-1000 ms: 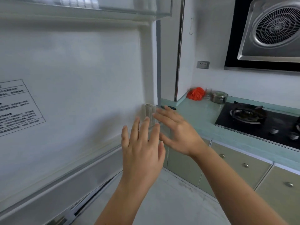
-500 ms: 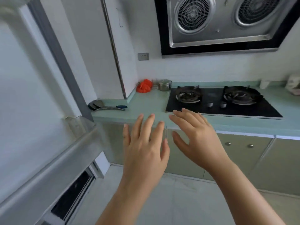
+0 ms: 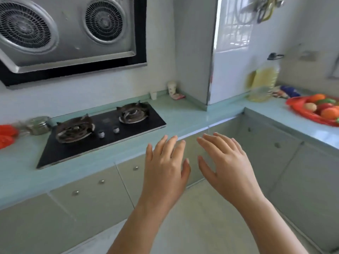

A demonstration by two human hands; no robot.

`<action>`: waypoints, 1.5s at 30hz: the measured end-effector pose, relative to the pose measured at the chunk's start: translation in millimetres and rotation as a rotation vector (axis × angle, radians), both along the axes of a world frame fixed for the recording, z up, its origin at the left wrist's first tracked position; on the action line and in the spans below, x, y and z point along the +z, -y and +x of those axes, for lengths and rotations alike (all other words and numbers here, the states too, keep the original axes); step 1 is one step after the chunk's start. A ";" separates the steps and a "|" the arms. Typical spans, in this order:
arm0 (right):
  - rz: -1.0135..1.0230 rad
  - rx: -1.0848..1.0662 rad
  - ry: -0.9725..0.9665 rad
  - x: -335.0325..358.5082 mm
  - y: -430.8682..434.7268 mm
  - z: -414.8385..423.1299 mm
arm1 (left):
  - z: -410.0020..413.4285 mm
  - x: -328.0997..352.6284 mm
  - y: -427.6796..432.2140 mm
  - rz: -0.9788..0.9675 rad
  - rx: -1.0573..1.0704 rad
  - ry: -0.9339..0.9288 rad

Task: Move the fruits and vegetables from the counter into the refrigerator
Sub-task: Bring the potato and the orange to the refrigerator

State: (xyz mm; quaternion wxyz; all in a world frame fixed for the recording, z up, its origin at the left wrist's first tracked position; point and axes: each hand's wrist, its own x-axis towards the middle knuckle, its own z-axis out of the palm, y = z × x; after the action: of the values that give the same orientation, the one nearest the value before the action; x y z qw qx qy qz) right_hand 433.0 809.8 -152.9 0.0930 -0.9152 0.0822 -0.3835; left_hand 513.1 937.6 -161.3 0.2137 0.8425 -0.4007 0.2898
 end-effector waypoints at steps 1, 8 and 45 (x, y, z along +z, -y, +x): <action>0.003 -0.044 0.000 -0.6 24.3 -9.4 | -4.2 -1.7 27.8 -0.001 -0.040 -0.015; 0.056 -0.314 -0.045 -8.0 158.2 -65.9 | -29.3 -10.4 188.6 0.000 -0.293 -0.098; 0.196 -0.901 -0.101 -83.8 722.5 2.6 | 92.2 -98.8 823.8 0.237 -0.875 -0.285</action>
State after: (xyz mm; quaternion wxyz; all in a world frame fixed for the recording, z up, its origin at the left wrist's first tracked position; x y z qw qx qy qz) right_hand 435.6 87.3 -236.7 -0.0007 -0.7927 0.5119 -0.3309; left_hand 605.3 113.8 -260.1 0.2711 0.6445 -0.7149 0.0064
